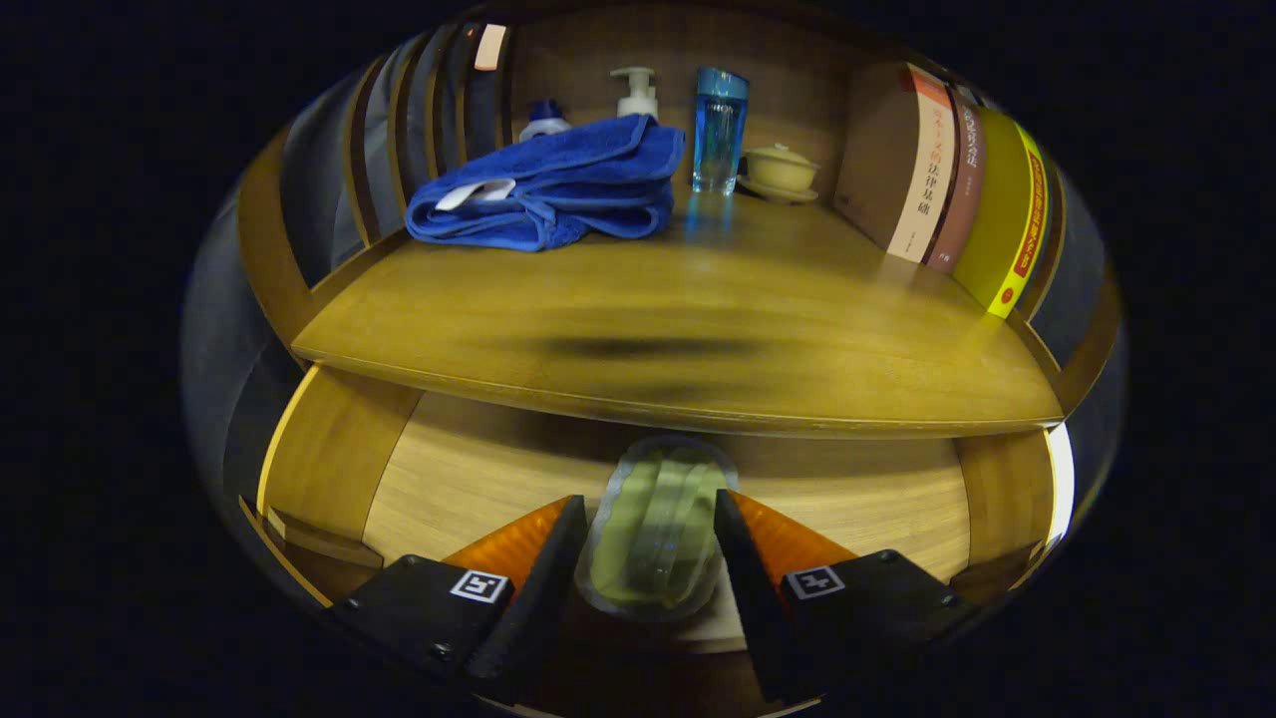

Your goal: Pull open the drawer, take out the items inside it, and place them on the countertop above the cabinet.

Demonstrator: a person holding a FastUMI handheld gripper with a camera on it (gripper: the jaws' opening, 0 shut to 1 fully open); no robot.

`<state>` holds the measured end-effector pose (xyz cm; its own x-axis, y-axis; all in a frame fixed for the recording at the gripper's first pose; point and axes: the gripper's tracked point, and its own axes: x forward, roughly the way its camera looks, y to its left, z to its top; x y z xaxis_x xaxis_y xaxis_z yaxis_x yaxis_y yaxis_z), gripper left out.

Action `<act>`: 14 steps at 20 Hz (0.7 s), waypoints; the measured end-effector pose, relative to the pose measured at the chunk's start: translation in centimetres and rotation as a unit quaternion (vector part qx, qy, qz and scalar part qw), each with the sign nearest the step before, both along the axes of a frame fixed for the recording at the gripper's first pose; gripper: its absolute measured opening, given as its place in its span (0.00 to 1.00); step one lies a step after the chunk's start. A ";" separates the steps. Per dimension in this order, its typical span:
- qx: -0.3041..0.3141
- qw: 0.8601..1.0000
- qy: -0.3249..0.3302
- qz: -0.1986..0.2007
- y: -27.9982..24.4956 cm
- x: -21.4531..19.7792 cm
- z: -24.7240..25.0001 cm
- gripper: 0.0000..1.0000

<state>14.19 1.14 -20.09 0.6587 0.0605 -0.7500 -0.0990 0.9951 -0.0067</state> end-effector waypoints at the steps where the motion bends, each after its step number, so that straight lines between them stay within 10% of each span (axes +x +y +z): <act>1: -0.004 1.000 0.009 0.007 0.2 0.0 -0.4 0.83; 14: 0.022 1.000 0.014 -0.018 -1.2 0.0 -0.8 0.23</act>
